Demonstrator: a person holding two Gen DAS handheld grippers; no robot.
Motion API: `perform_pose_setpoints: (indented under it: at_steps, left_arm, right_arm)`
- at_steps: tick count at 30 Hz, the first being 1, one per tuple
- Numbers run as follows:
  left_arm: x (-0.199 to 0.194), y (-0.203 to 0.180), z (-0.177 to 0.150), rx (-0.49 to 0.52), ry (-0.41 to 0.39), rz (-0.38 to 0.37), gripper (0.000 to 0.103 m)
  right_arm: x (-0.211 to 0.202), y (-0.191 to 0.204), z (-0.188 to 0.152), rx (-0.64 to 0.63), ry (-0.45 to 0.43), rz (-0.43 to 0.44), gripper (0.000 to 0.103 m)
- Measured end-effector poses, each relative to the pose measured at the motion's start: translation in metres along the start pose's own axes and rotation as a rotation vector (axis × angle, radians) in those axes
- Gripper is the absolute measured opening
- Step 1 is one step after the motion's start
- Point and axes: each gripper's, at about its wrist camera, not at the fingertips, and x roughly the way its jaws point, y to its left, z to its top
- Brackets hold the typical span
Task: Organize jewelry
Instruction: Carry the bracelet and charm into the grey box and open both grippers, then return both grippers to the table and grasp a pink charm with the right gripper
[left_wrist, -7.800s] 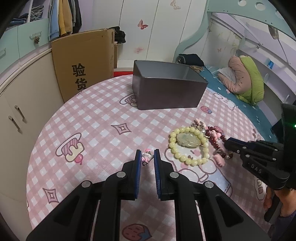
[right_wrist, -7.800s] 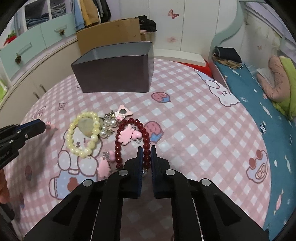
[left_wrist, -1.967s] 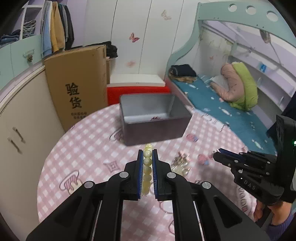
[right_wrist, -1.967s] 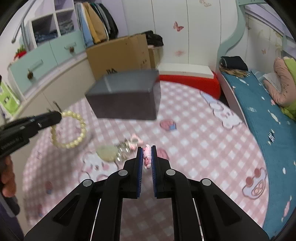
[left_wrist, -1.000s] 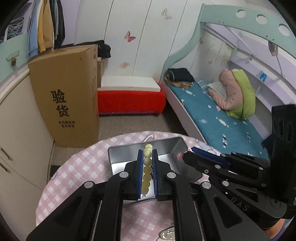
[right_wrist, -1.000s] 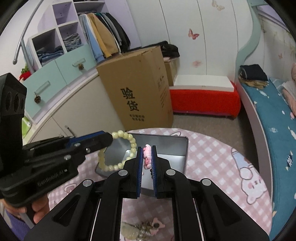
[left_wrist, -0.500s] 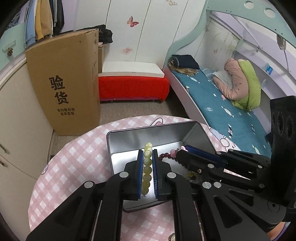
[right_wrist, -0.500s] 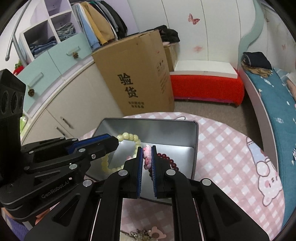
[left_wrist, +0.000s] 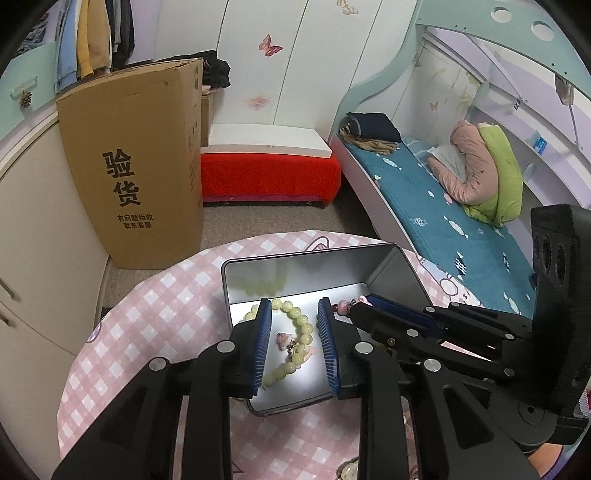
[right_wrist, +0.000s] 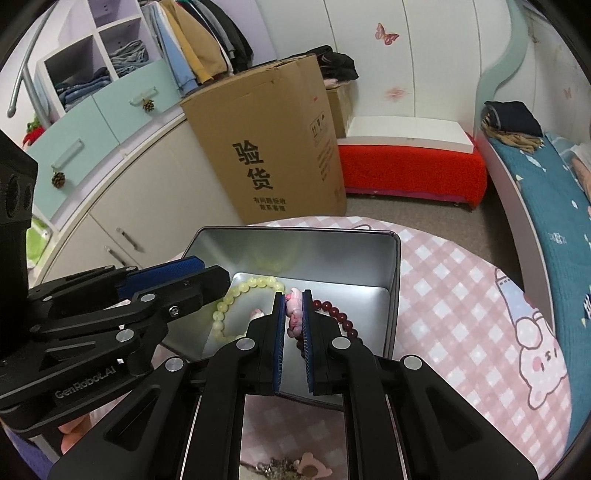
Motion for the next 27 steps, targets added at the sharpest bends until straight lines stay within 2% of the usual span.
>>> perform_pose_setpoints:
  at_steps: [4, 7, 11, 13, 17, 19, 22, 23, 24, 25, 27]
  left_arm:
    - [-0.006, 0.001, 0.0, -0.001, -0.007, 0.002, 0.026]
    - [-0.014, 0.003, -0.002, -0.01, -0.025, 0.004, 0.038]
    - [-0.027, -0.001, -0.004, -0.007, -0.047, 0.002, 0.042]
    - [-0.036, -0.003, -0.006, -0.009, -0.07, 0.004, 0.052]
    - [-0.061, -0.012, -0.014, 0.009, -0.122, 0.014, 0.057]
    - [-0.073, -0.017, -0.019, 0.015, -0.148, 0.025, 0.064]
    - [-0.088, -0.025, -0.034, 0.033, -0.172, 0.039, 0.066]
    - [-0.091, -0.027, -0.039, 0.035, -0.174, 0.042, 0.068]
    - [-0.094, -0.029, -0.045, 0.033, -0.176, 0.044, 0.07]
    - [-0.096, -0.03, -0.05, 0.029, -0.176, 0.046, 0.07]
    - [-0.097, -0.033, -0.061, 0.033, -0.165, 0.047, 0.07]
  right_arm:
    - [-0.005, -0.002, -0.002, 0.006, -0.008, 0.002, 0.012]
    - [-0.011, -0.003, -0.003, 0.01, -0.017, 0.004, 0.012]
    - [-0.029, -0.001, -0.003, 0.01, -0.044, -0.007, 0.012]
    - [-0.04, 0.0, -0.004, 0.007, -0.062, -0.01, 0.012]
    - [-0.066, 0.003, -0.008, 0.0, -0.097, -0.036, 0.012]
    - [-0.08, 0.005, -0.012, -0.004, -0.114, -0.05, 0.012]
    - [-0.102, 0.006, -0.025, -0.013, -0.136, -0.084, 0.013]
    - [-0.107, 0.006, -0.029, -0.016, -0.141, -0.094, 0.024]
    - [-0.111, 0.006, -0.034, -0.019, -0.146, -0.106, 0.045]
    - [-0.119, 0.005, -0.043, -0.022, -0.16, -0.132, 0.053]
    - [-0.126, 0.005, -0.056, -0.03, -0.163, -0.151, 0.053]
